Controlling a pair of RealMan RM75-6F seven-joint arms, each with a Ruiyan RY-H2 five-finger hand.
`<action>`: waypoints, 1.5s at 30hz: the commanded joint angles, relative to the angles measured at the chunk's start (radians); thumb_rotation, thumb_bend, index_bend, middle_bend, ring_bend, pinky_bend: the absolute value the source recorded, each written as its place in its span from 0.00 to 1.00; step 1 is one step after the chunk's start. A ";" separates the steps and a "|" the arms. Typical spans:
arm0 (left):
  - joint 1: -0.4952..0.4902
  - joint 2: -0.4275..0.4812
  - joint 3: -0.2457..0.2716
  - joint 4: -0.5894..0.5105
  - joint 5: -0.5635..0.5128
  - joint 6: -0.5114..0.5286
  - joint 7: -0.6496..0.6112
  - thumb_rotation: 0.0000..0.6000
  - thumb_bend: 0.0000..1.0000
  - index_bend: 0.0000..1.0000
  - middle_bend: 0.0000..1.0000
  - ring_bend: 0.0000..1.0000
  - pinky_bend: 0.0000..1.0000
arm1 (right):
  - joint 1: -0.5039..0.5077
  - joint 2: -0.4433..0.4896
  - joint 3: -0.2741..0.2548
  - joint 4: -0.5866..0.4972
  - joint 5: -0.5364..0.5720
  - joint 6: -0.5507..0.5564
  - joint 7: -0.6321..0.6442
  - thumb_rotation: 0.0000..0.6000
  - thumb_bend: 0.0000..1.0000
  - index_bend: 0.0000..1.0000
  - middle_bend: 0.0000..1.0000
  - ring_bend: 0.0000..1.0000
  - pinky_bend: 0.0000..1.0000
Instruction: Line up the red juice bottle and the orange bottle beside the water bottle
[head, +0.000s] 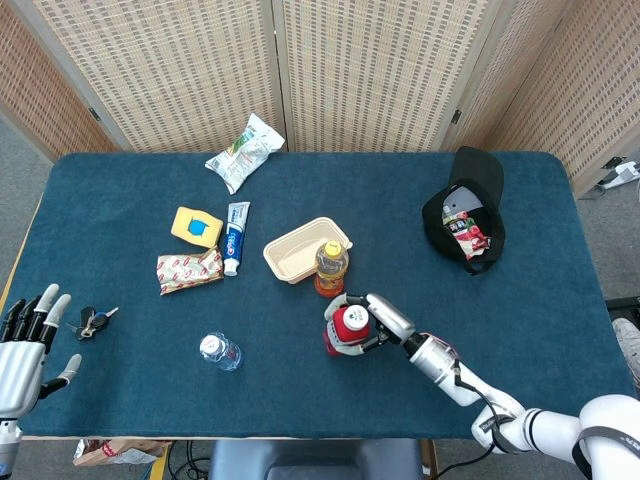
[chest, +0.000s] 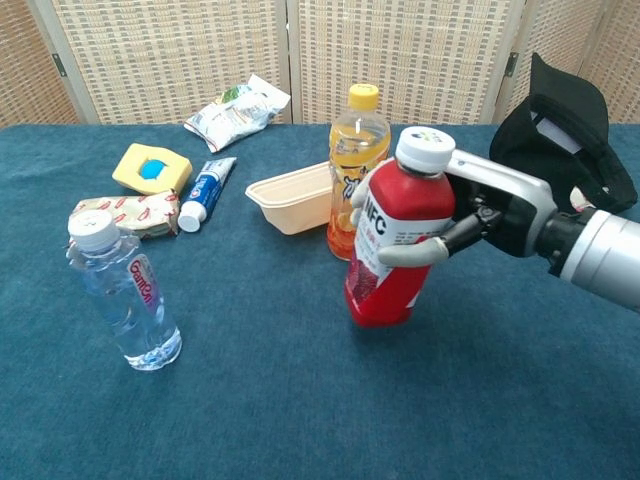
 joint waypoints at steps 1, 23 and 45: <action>0.001 0.001 0.000 0.001 0.001 0.002 -0.002 1.00 0.26 0.07 0.00 0.04 0.01 | 0.027 -0.024 0.011 -0.014 0.003 -0.027 -0.027 1.00 0.33 0.61 0.51 0.39 0.38; 0.014 0.007 0.000 0.035 -0.003 0.015 -0.051 1.00 0.26 0.07 0.00 0.04 0.01 | 0.176 -0.219 0.057 0.085 0.055 -0.170 -0.123 1.00 0.30 0.61 0.47 0.37 0.38; 0.018 0.001 -0.001 0.058 0.005 0.024 -0.076 1.00 0.26 0.07 0.00 0.04 0.01 | 0.177 -0.205 0.022 0.084 0.045 -0.111 -0.175 1.00 0.06 0.09 0.07 0.05 0.15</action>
